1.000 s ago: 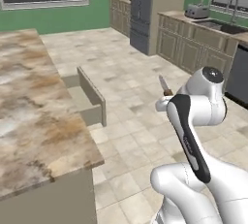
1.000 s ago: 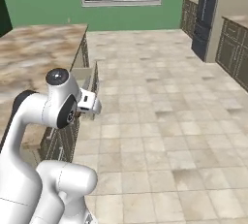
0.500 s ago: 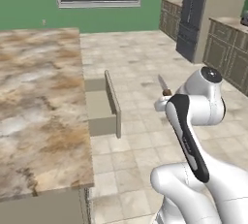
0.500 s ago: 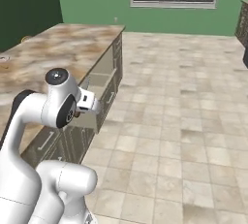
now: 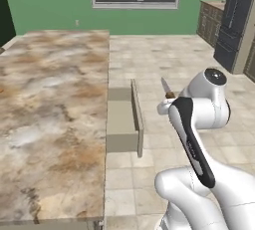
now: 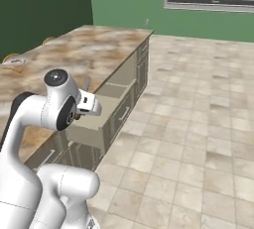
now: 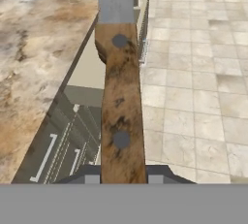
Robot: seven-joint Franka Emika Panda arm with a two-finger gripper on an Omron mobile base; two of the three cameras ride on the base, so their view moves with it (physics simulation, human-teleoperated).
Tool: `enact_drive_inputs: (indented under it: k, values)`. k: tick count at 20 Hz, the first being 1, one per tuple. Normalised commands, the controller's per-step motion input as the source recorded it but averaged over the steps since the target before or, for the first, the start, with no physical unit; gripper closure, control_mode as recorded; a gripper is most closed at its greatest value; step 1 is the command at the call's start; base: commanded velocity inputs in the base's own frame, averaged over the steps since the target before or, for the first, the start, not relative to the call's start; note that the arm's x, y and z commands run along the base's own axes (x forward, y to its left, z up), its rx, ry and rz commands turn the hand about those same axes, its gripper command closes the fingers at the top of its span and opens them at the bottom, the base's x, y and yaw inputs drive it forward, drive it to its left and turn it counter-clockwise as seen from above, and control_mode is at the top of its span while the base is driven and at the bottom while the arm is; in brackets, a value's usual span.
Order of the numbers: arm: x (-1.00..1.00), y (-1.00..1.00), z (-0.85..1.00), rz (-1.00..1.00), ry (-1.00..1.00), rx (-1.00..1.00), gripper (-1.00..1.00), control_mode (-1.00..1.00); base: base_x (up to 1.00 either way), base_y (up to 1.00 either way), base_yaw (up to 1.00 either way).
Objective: Pick up the metallic utensils from the counter and place them in the open drawer. Make sure not to pick up any wooden utensils.
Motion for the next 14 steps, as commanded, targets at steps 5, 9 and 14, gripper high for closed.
enact_drive_inputs:
  k: [5, 9, 14]
  values:
    - [0.0, 0.0, 0.0, 0.0, 0.0, 0.0, 1.0, 1.0, 0.2, -0.3, 0.16]
    - [0.0, 0.0, 0.0, 0.0, 0.0, 0.0, 1.0, 1.0, 0.04, -0.23, 0.04]
    - [0.0, 0.0, 0.0, 0.0, 0.0, 0.0, 1.0, 1.0, 0.39, -0.13, 0.0]
